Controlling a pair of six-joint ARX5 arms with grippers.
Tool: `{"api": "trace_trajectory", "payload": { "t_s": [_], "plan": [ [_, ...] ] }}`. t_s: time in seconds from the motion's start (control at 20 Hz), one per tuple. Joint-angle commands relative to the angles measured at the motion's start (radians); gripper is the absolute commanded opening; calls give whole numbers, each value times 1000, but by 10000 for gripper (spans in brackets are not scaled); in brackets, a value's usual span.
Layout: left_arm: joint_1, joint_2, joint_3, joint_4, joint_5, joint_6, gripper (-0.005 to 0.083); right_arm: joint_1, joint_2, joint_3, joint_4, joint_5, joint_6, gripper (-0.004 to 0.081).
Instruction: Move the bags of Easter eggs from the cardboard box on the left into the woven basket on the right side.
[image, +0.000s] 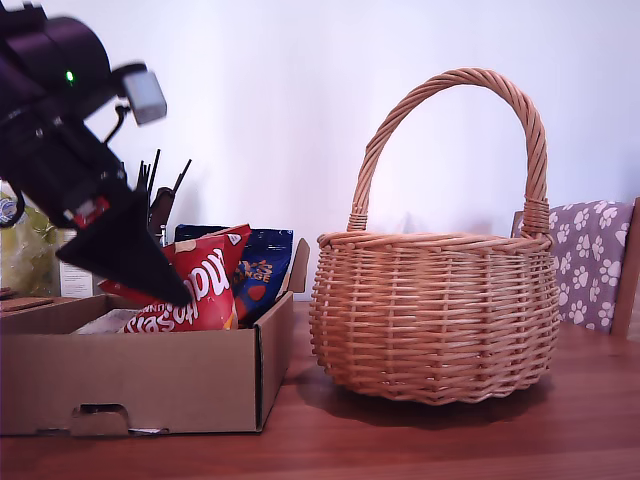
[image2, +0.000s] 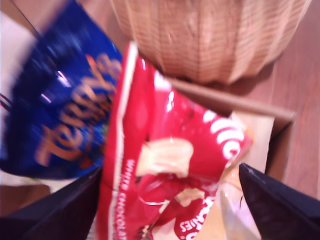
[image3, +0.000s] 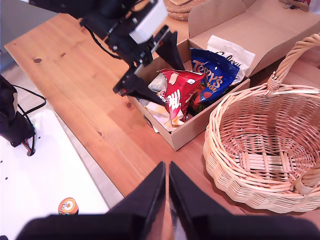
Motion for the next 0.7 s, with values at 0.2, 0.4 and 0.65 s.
{"api": "trace_trajectory", "payload": {
  "t_s": [0.2,0.4,0.65],
  "plan": [
    [-39,13,2,2,-65,6,469,5,-5,4,-21,1,-15,-13],
    [-47,11,3,-4,-65,8,176,5,-8,4,-38,49,-15,-13],
    [-46,-10,37,-37,-66,7,175,4,-55,4,-39,124,-14,-13]
  ]
}}
